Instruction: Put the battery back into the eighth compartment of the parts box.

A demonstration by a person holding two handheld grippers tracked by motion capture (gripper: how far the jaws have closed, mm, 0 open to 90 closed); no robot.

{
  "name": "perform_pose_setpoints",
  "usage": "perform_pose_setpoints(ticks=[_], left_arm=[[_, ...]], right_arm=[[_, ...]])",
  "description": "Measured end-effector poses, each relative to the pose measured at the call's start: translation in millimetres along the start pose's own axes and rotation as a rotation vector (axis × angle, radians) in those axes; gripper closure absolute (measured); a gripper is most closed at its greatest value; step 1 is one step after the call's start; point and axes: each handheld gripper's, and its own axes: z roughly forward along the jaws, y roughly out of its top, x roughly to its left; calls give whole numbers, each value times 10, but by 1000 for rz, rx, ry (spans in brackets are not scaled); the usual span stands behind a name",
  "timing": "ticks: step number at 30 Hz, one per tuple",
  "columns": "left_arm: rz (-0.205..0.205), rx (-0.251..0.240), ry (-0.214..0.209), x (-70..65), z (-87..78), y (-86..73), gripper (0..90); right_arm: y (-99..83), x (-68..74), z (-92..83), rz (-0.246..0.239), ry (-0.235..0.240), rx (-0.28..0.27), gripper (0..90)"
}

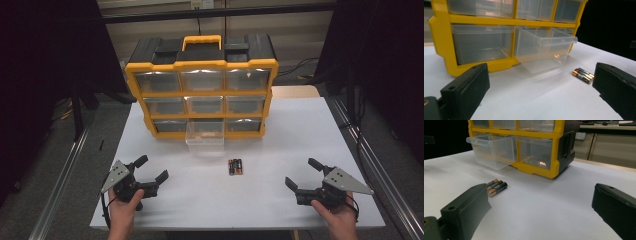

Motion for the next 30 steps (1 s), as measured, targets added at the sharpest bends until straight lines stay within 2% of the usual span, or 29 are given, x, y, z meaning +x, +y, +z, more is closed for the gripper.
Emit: perform_pose_setpoints(ticks=[2, 3, 4, 5, 6, 7, 8, 9, 10, 12, 13, 14, 15, 17, 18, 20, 21, 23, 24, 25, 26, 30], left_arm=[[0, 0, 5, -14, 15, -2, 12], [2, 11, -21, -33, 34, -9, 11], [-14, 2, -14, -50, 56, -11, 12], [5, 20, -29, -45, 57, -8, 11], [5, 20, -29, -45, 57, -8, 11], [-13, 6, -21, -55, 75, -6, 11], [11, 24, -22, -41, 72, 2, 11], [-10, 11, -12, -63, 95, 4, 11], [9, 29, -13, -58, 95, 7, 11], [-4, 25, -16, -83, 133, 2, 10], [21, 52, -14, -80, 137, 5, 10], [-4, 43, -12, -107, 167, 1, 10], [-8, 61, -10, -139, 205, 0, 10], [9, 86, -18, -170, 240, 9, 10], [-5, 75, -19, -203, 272, 11, 10], [2, 84, -8, -233, 292, 15, 10], [11, 87, -36, -224, 316, 16, 10], [6, 98, -32, -256, 371, 17, 10], [19, 110, -9, -269, 394, 19, 10], [1, 100, -36, -276, 428, 14, 10], [1, 106, -15, -300, 453, 15, 10], [12, 120, -13, -362, 550, 12, 10]], right_arm=[[0, 0, -3, 2, 2, 2, 4], [0, 2, -5, 2, -2, 2, 4], [0, 3, -7, 1, 0, 3, 6], [-1, 6, -7, -1, 0, 5, 6], [-1, 6, -7, -1, 0, 5, 6], [-1, 8, -7, -5, 3, 7, 6], [0, 12, -15, -4, 10, 13, 6], [1, 14, -17, -13, 10, 14, 6], [2, 18, -13, -13, 8, 13, 6], [4, 20, -14, -12, 8, 15, 6], [5, 21, -13, -14, 10, 16, 6], [6, 24, -11, -18, 14, 18, 6], [9, 30, -11, -30, 12, 18, 6], [13, 31, -18, -35, 16, 18, 6], [15, 35, -19, -34, 14, 17, 6], [15, 36, -22, -36, 16, 20, 6], [14, 36, -24, -40, 16, 20, 6], [15, 39, -31, -36, 16, 21, 6], [15, 39, -31, -36, 16, 21, 6], [15, 35, -27, -39, 16, 18, 6], [15, 35, -26, -39, 15, 18, 6], [14, 36, -20, -34, 12, 17, 6]])
